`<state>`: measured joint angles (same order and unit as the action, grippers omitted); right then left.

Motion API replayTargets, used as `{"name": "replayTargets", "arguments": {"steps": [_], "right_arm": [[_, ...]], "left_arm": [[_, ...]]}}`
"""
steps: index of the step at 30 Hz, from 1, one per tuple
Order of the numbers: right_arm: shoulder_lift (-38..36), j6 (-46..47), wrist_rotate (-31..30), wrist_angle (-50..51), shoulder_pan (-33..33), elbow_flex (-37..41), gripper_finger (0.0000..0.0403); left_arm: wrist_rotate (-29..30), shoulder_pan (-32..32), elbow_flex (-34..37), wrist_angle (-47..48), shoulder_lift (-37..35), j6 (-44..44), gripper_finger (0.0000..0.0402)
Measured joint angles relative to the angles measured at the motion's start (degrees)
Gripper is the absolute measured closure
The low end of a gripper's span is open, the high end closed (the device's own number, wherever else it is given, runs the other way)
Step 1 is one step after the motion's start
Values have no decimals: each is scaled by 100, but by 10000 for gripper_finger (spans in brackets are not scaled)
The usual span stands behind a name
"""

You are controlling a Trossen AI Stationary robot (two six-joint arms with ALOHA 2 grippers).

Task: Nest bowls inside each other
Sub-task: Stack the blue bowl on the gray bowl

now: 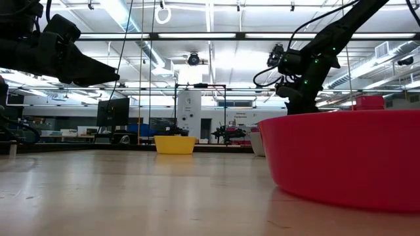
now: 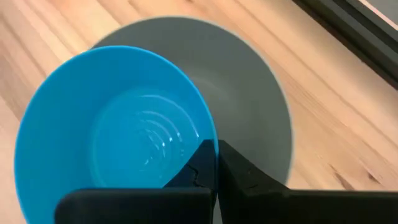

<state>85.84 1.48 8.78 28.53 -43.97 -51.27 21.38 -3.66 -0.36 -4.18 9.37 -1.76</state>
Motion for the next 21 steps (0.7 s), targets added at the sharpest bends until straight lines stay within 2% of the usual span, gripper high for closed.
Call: {"name": "replayTargets", "arguments": {"steps": [12, 21], "right_arm": [[43, -26, -111, -78, -33, 0, 402], [605, -38, -75, -211, -32, 0, 402]], "left_arm": [[0, -1, 0, -1, 0, 1, 116], [0, -1, 0, -1, 0, 24, 116]]}}
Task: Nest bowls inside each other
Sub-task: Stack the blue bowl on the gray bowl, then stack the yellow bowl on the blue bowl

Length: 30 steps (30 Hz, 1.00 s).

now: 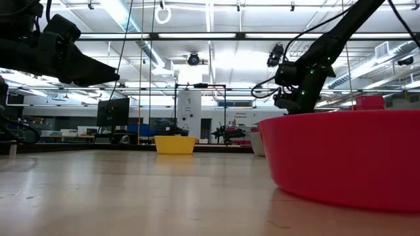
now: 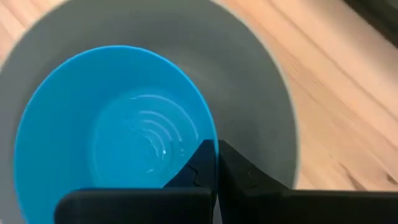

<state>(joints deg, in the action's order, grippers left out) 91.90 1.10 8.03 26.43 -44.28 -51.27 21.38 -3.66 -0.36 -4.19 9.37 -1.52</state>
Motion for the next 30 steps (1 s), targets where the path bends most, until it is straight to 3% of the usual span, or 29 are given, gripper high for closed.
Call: {"name": "replayTargets", "arguments": {"steps": [5, 13, 21, 30], "right_arm": [[26, 14, -42, -109, 1, -38, 385], [26, 14, -62, 1, -1, -306, 320], [-7, -5, -492, 43, 10, -307, 249], [-30, -37, -108, -92, 433, -928, 230]], "left_arm": [[0, 0, 0, 0, 2, 0, 116], [-1, 2, 1, 3, 1, -4, 116], [-1, 1, 0, 7, 0, -2, 116], [1, 1, 0, 4, 2, -14, 116]]}}
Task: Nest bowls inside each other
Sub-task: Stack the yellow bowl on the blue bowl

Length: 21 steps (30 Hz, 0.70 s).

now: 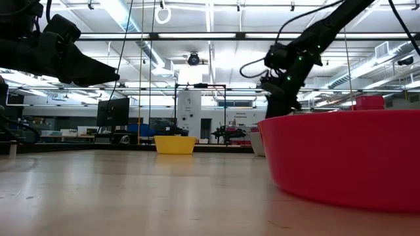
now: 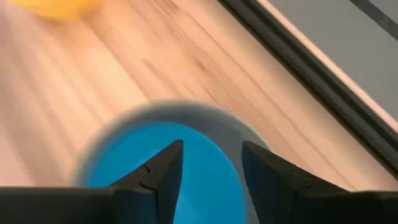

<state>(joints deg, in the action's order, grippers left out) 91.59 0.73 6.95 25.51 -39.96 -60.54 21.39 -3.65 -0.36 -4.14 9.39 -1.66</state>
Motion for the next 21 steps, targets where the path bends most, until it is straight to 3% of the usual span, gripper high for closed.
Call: {"name": "replayTargets", "arguments": {"steps": [9, 15, 21], "right_arm": [[322, 444, 1165, -825, 652, -590, 217], [1189, 781, 1265, -850, 888, -1403, 190], [2059, 821, 1309, -388, 1063, -2408, 194]], "left_arm": [[0, -1, 1, -2, 0, -23, 116], [0, 0, 1, -2, 0, -16, 116], [0, -1, 2, -4, 0, -14, 116]]}}
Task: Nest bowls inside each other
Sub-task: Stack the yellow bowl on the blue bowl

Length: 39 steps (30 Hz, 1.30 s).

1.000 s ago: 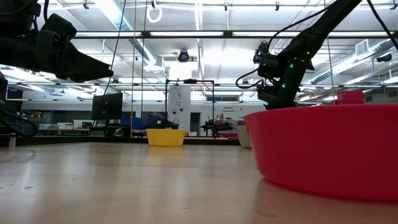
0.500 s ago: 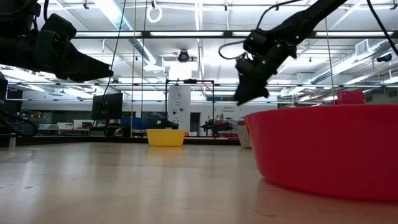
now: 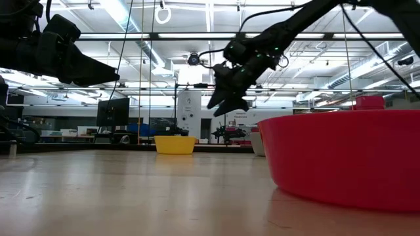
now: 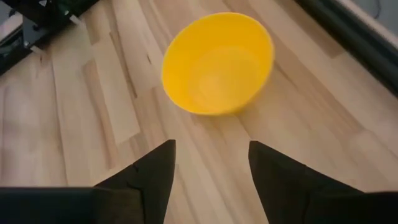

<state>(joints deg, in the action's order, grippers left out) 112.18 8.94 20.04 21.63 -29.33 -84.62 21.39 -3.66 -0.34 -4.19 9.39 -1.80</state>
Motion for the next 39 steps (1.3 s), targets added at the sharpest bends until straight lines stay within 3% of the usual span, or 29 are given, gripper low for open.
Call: {"name": "replayTargets", "arguments": {"steps": [9, 14, 20, 24, 27, 29, 32, 36, 39], "right_arm": [[751, -42, 42, 643, 115, -1299, 197], [1026, 353, 570, 520, -47, -1466, 193], [1078, 507, 631, 382, -129, -1471, 195], [1078, 799, 1598, 191, -251, -1471, 204], [1078, 1159, 2503, -710, -164, -1471, 208], [1078, 1542, 2730, -1513, -68, -1470, 209], [1066, 1950, 2565, -2248, 87, -1472, 207], [1130, 1556, 1710, -1784, 367, -1473, 204], [1375, 1276, 1493, -1458, 531, -1471, 208]], "left_arm": [[2, 2, 0, -8, -1, -13, 116], [2, 2, 0, -11, -1, -13, 116], [2, 0, 0, -13, -2, -15, 116], [3, 0, 0, -15, -2, -15, 116], [3, 1, 0, -17, -2, -43, 116], [2, 0, -2, -17, -1, -44, 116], [2, 0, 0, -19, -2, -41, 116], [2, 2, -2, -21, -2, -51, 116], [14, 0, 0, -47, -2, -79, 116]]}}
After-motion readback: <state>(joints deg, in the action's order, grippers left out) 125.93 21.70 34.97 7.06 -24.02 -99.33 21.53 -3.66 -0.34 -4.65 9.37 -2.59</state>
